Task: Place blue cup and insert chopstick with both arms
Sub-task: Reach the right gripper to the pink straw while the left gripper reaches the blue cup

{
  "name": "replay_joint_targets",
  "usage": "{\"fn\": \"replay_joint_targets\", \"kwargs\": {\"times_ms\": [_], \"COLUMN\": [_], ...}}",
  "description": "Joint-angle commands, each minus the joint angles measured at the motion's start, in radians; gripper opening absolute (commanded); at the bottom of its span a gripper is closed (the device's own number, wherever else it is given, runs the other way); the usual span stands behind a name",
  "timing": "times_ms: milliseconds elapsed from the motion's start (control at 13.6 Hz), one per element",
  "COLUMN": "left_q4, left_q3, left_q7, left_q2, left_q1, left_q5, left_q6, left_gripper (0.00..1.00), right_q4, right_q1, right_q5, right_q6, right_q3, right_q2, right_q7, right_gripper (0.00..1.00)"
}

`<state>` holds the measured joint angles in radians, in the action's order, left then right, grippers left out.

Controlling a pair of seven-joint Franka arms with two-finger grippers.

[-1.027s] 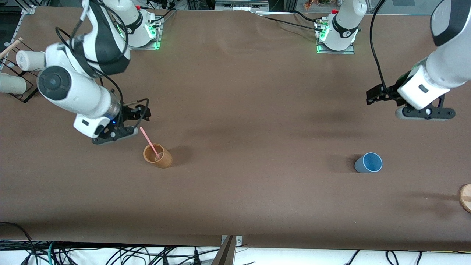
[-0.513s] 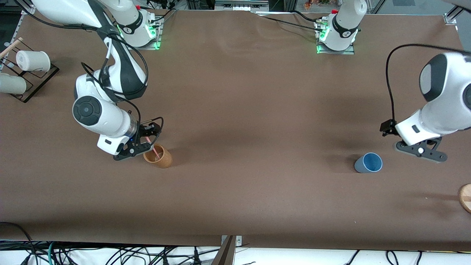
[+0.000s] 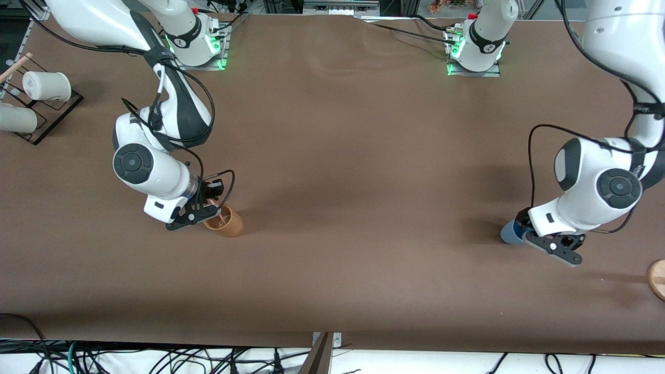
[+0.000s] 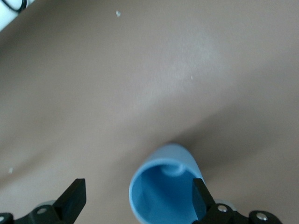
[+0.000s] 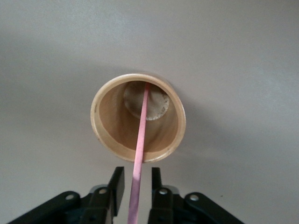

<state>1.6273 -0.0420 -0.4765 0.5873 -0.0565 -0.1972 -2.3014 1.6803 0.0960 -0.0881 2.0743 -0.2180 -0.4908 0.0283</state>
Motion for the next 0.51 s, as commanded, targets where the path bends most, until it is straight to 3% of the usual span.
{"fn": "replay_joint_targets", "kwargs": {"times_ms": [0,440], "left_q4": [-0.018,-0.035], "left_q3": [-0.009,-0.009], "left_q7": [-0.027,-0.060], "left_q2": [0.052,0.034], "left_q1": [-0.008,-0.011], "left_q5": [-0.016,-0.013], "left_q6": [-0.035,-0.026], "left_gripper": [1.00,1.00], "right_q4": [-0.008,-0.063], "right_q1": [-0.002,-0.002], "right_q5": [-0.016,-0.015], "right_q6": [0.013,-0.037], "right_q3": [-0.003,-0.001], "right_q2": [-0.012,-0.005], "right_q7": [0.013,0.015], "right_gripper": [0.09,0.05]}}
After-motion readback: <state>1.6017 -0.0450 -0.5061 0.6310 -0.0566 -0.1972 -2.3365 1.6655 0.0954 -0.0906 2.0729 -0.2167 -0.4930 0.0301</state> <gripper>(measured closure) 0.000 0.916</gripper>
